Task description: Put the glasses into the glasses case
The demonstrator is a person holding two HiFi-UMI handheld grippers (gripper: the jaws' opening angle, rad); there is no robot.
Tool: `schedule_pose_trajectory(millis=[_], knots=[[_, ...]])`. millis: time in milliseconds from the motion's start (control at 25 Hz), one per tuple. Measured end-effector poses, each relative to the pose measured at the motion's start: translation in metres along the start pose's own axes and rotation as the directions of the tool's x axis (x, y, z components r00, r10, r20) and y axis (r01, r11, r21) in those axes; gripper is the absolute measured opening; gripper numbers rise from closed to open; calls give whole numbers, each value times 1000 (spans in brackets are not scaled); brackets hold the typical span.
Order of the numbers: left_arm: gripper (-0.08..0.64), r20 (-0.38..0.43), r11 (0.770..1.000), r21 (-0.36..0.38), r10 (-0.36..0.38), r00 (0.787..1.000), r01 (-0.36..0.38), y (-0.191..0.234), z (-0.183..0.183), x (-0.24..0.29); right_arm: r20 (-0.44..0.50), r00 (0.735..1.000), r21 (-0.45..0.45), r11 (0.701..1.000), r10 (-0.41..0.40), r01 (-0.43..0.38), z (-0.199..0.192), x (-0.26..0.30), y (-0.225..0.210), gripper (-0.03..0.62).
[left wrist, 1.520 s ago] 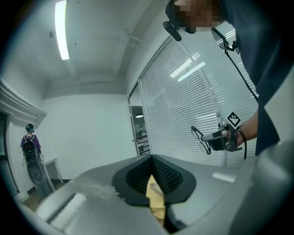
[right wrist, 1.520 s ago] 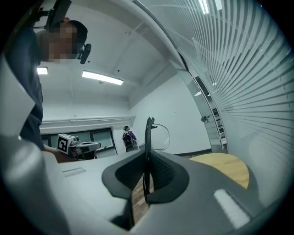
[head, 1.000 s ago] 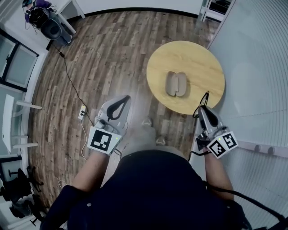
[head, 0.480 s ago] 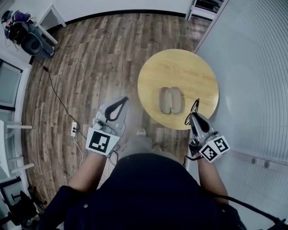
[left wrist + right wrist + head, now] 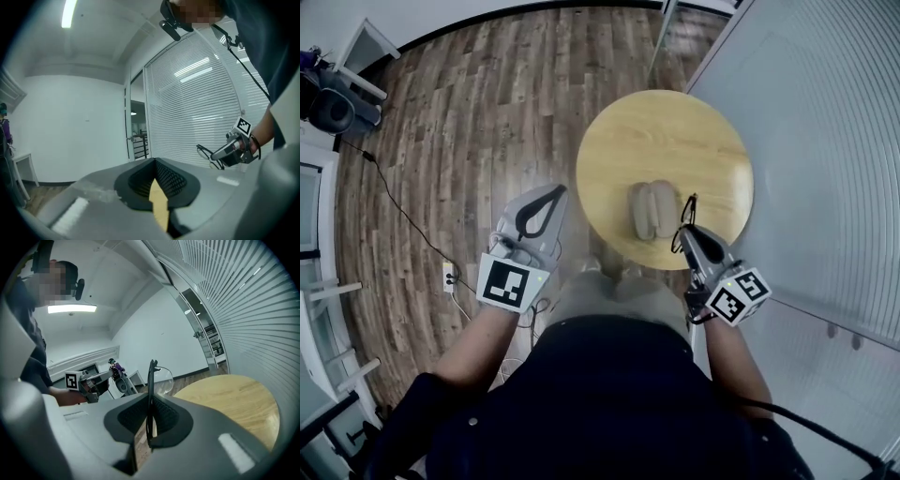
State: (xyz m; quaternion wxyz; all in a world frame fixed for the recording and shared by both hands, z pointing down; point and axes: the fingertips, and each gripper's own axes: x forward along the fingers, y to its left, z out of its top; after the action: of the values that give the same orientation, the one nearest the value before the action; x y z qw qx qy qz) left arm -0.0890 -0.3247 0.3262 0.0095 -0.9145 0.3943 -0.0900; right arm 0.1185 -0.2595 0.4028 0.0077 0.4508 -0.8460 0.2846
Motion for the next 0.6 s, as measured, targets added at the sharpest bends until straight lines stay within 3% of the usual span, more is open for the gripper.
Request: schedule_pose_trajectory(millis=[200, 600], knots=[[6, -23, 999, 26, -45, 999, 46, -7, -1, 27, -47, 999, 45, 999, -9, 11, -11, 17, -31, 31], [6, -88, 999, -5, 39, 995, -40, 10, -42, 50, -159, 987, 115, 993, 23, -5, -65, 53, -67, 31]])
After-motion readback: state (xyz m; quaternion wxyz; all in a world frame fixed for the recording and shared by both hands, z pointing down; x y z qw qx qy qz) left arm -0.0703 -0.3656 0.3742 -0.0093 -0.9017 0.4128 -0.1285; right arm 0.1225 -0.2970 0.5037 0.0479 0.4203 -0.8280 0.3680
